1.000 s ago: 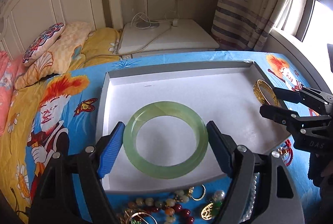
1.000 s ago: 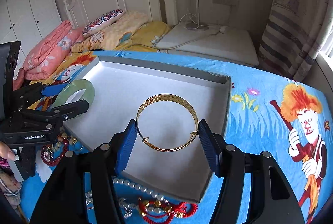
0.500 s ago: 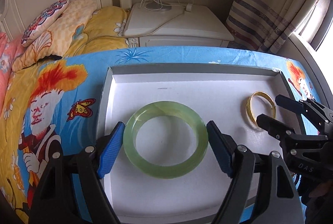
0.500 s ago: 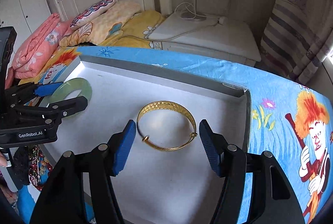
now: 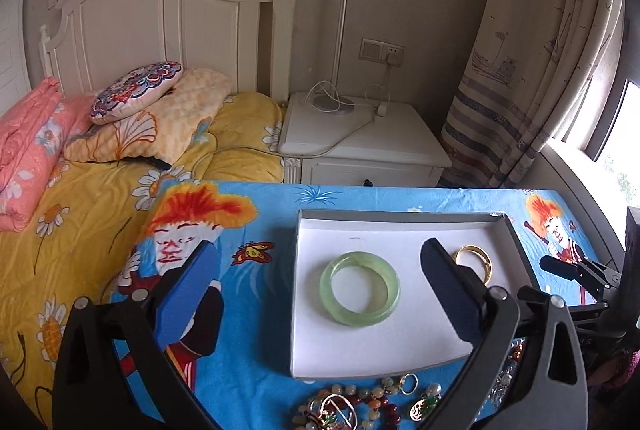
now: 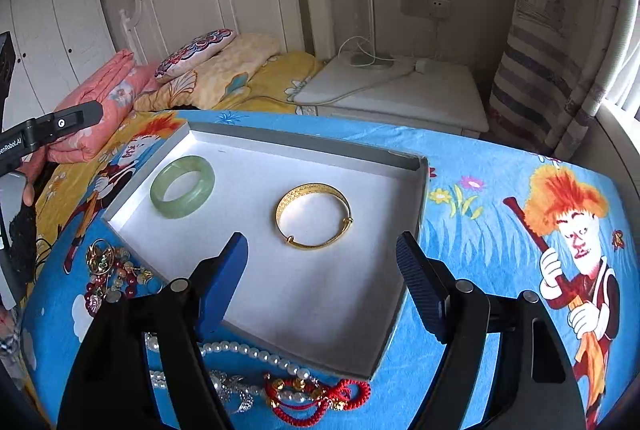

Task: Organize jewelry
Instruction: 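Lower the jade bangle and gold bangle into the tray and open both grippers, then grasp the gold ring from the pile with the left gripper and lift it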

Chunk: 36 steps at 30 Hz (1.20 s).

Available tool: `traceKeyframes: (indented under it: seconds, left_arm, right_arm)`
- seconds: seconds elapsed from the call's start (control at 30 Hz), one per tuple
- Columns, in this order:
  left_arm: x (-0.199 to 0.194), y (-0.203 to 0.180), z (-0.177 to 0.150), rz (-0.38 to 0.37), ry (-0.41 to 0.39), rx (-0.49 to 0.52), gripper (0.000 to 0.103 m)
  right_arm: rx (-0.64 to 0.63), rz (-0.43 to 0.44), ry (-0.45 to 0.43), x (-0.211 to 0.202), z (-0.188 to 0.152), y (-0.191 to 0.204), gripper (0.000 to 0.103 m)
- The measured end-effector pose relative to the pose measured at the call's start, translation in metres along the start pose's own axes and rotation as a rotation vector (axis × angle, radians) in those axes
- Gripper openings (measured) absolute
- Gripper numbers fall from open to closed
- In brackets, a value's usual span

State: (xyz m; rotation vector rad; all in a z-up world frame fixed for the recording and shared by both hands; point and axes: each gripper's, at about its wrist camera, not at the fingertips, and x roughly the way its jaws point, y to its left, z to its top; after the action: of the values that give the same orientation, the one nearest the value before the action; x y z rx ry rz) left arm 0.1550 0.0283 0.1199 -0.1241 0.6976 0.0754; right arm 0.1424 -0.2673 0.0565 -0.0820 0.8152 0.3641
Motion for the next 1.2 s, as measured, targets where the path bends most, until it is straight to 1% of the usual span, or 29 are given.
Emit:
traceKeyframes:
  seconds: [0.1, 0.27, 0.43, 0.5, 0.7, 0.83, 0.93, 1.03, 1.1, 1.17, 1.2]
  left_arm:
    - [-0.012, 0.005, -0.013, 0.022, 0.001, 0.014, 0.101]
    - [-0.015, 0.014, -0.044, 0.017, 0.056, 0.027, 0.101]
    - [-0.016, 0.020, -0.070, -0.004, 0.096, 0.004, 0.101]
    - [-0.017, 0.021, -0.081, -0.026, 0.107, -0.008, 0.101]
    - [-0.014, 0.019, -0.105, -0.068, 0.118, -0.006, 0.099]
    - [-0.006, 0.013, -0.118, -0.083, 0.125, 0.027, 0.091]
    - [0.000, 0.005, -0.125, -0.068, 0.127, 0.076, 0.089]
    - [0.003, -0.003, -0.129, -0.062, 0.132, 0.130, 0.081]
    - [0.005, -0.008, -0.129, -0.060, 0.132, 0.154, 0.080]
    - [0.006, -0.009, -0.130, -0.075, 0.136, 0.159, 0.072]
    - [0.007, -0.009, -0.130, -0.082, 0.140, 0.159, 0.066]
  right_arm:
    - [0.009, 0.006, -0.002, -0.009, -0.012, -0.001, 0.074]
    - [0.009, 0.024, 0.010, -0.020, -0.035, 0.001, 0.075]
    - [0.009, 0.030, 0.013, -0.035, -0.058, 0.006, 0.075]
    - [0.011, 0.028, 0.013, -0.041, -0.068, 0.008, 0.075]
    - [0.050, 0.053, 0.010, -0.056, -0.093, 0.009, 0.075]
    - [0.030, 0.049, 0.009, -0.062, -0.104, 0.019, 0.075]
    - [0.025, 0.055, 0.022, -0.061, -0.112, 0.023, 0.075]
    - [-0.005, 0.034, 0.032, -0.059, -0.115, 0.030, 0.075]
    - [-0.023, 0.030, 0.028, -0.058, -0.115, 0.033, 0.075]
    - [-0.030, 0.026, 0.037, -0.056, -0.116, 0.035, 0.075]
    - [-0.029, 0.028, 0.036, -0.056, -0.116, 0.034, 0.075]
